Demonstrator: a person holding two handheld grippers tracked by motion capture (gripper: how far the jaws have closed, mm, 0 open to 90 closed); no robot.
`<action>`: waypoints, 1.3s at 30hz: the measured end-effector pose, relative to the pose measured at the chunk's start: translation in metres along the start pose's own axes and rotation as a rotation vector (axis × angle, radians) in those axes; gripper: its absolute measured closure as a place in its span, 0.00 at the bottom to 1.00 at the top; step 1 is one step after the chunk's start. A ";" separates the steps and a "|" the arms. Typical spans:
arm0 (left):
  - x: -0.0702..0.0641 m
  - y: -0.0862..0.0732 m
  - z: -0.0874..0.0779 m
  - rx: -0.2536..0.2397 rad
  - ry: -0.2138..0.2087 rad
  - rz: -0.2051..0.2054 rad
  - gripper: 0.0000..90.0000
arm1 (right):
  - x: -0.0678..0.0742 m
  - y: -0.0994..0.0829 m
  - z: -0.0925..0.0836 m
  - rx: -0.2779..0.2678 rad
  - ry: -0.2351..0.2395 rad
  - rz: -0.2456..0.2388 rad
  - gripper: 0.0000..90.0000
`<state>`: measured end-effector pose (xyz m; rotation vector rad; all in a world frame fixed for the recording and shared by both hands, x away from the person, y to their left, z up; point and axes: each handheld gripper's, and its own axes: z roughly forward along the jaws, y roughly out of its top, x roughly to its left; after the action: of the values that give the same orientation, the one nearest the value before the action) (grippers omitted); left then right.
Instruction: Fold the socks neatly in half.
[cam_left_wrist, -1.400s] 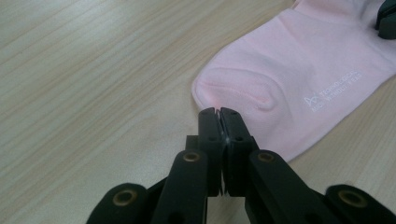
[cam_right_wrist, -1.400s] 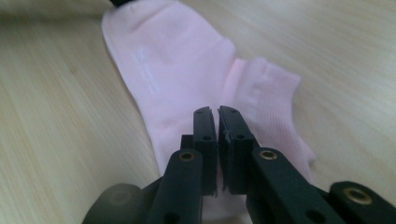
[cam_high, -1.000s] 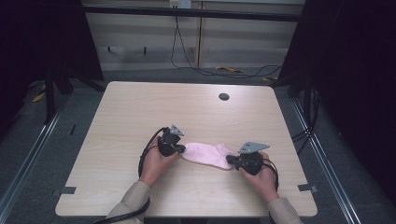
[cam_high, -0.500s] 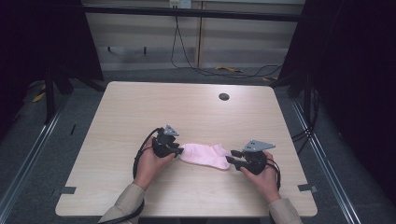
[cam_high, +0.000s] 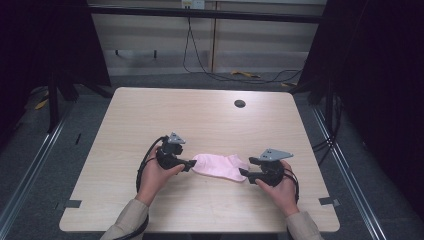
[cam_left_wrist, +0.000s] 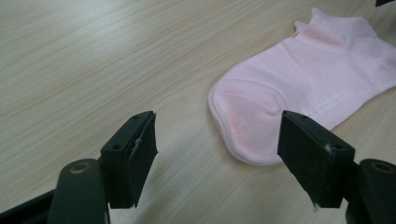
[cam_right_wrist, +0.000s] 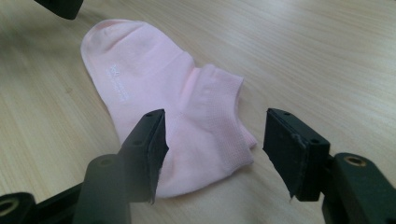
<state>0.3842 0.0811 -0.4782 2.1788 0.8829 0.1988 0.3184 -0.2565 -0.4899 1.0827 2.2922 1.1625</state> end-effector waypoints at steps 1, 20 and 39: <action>0.000 0.000 -0.001 0.002 0.003 0.003 0.31 | 0.001 0.000 0.001 0.001 0.000 -0.003 0.44; 0.001 -0.002 0.006 0.004 0.009 -0.011 0.54 | 0.013 0.000 0.007 0.058 0.044 -0.061 0.99; 0.001 0.004 0.013 0.012 0.052 -0.010 0.60 | 0.013 -0.007 0.012 0.070 0.048 -0.025 1.00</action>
<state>0.3921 0.0717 -0.4843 2.1883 0.9260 0.2472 0.3137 -0.2423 -0.5020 1.0584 2.3924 1.1186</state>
